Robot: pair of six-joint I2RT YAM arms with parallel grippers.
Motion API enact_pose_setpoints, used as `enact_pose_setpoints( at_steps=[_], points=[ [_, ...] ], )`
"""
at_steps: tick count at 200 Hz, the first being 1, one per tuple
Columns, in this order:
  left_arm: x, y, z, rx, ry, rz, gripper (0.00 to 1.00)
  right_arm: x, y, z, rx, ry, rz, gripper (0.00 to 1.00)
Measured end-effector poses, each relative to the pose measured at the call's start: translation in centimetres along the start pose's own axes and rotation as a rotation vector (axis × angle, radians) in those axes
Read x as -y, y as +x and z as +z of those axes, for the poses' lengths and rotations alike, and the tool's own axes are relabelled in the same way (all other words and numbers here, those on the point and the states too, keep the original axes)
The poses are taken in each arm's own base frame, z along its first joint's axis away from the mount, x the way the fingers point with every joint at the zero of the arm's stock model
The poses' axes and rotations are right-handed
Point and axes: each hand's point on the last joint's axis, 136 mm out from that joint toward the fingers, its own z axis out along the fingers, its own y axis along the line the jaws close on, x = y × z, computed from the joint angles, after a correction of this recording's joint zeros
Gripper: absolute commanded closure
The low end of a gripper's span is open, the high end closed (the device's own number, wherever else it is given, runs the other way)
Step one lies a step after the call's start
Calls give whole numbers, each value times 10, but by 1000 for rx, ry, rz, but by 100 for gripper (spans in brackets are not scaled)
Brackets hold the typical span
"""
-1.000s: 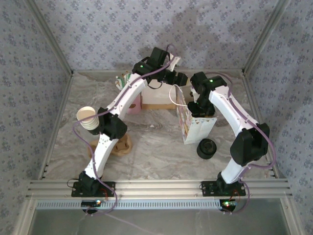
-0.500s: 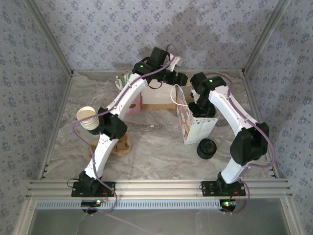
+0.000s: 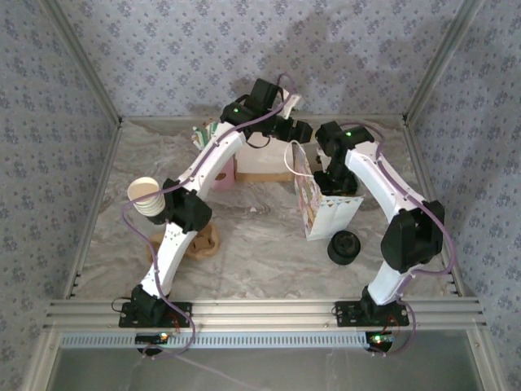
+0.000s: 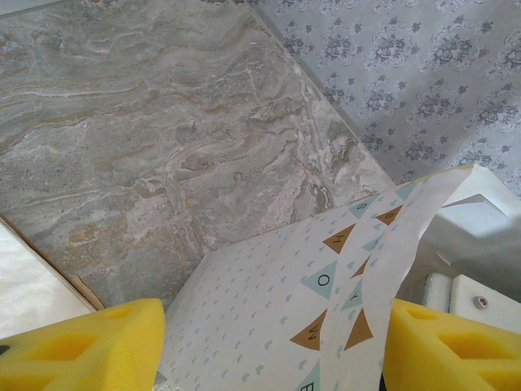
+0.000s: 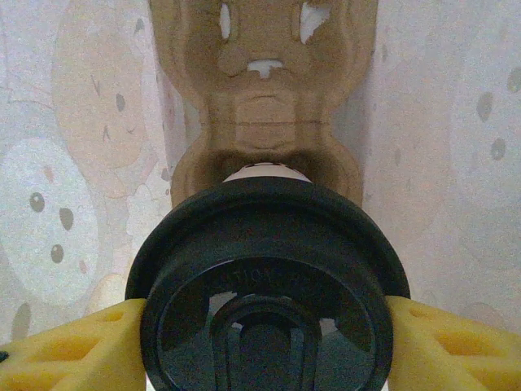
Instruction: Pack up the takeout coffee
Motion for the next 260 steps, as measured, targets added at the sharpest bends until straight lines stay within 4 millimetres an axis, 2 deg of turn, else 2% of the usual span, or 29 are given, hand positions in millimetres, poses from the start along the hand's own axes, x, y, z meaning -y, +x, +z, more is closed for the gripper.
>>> enact_pose_setpoints(
  at_steps=[54, 101, 260],
  points=[
    [0, 0, 0, 0, 1, 0, 32, -1, -4, 3, 5, 0, -2, 33],
    [0, 1, 0, -2, -3, -1, 31, 0, -4, 14, -10, 2, 1, 33],
    [-1, 1, 0, -2, -6, -1, 32, 2, -6, 16, -7, 1, 7, 33]
  ],
)
